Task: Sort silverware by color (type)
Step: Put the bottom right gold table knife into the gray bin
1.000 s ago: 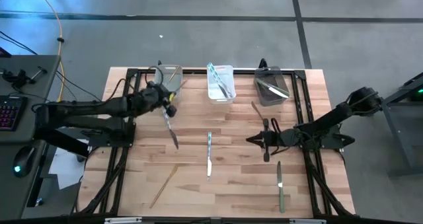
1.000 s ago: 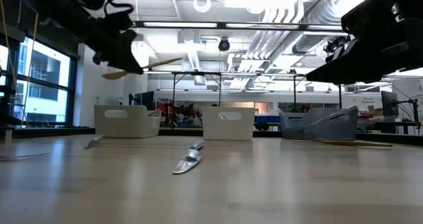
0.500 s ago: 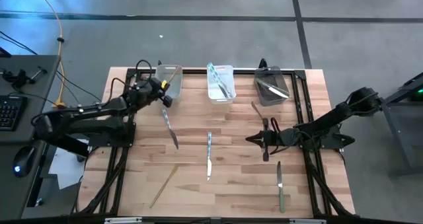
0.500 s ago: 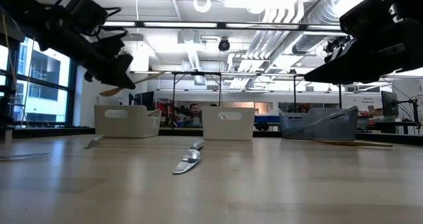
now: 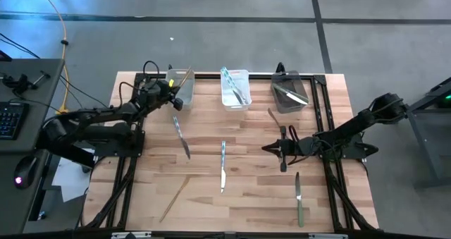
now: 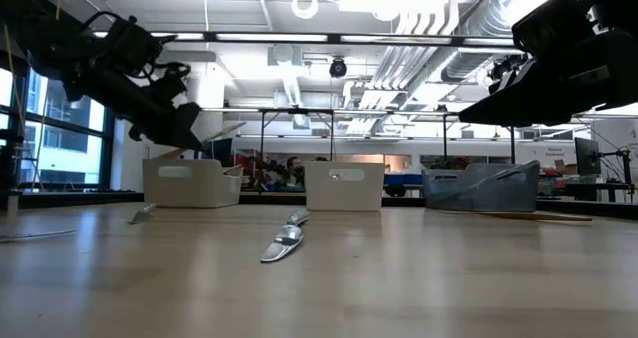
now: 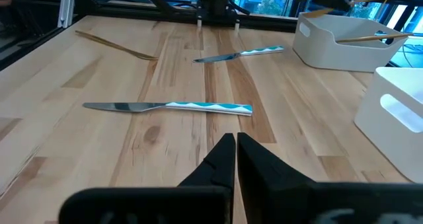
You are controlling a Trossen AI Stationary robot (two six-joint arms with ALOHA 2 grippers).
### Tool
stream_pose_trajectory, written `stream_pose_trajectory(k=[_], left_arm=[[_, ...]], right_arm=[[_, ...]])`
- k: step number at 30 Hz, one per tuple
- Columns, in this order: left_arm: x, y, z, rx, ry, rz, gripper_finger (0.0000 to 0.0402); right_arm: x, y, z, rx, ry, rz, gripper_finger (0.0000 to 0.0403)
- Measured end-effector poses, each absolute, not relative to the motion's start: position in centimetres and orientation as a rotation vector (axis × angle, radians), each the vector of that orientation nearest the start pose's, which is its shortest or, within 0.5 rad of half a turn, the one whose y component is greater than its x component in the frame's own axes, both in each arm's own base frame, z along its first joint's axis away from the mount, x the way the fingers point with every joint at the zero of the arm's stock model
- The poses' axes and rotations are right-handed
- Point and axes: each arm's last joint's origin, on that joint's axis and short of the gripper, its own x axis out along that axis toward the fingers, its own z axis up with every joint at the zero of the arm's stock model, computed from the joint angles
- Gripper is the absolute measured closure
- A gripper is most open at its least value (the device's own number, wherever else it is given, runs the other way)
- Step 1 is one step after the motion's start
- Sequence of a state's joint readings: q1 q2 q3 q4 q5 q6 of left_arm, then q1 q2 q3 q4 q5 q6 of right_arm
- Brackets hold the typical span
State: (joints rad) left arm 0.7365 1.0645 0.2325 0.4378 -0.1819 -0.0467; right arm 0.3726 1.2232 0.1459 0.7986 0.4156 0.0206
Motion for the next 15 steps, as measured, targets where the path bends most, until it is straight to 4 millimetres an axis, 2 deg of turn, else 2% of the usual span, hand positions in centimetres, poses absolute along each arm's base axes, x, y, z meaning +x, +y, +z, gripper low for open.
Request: stream_pose_trajectory(k=[9,15], left_arm=[[14.9,14.2,14.4,-0.145,0.346,0.903,0.0401],[15.7,15.4,13.6,-0.155,0.401,0.912,0.0401]], right_arm=[[18.1,5.8,13.8,-0.089,0.257,-0.046,0.0403],[18.1,5.8,13.9,-0.089,0.256,-0.046,0.0403]])
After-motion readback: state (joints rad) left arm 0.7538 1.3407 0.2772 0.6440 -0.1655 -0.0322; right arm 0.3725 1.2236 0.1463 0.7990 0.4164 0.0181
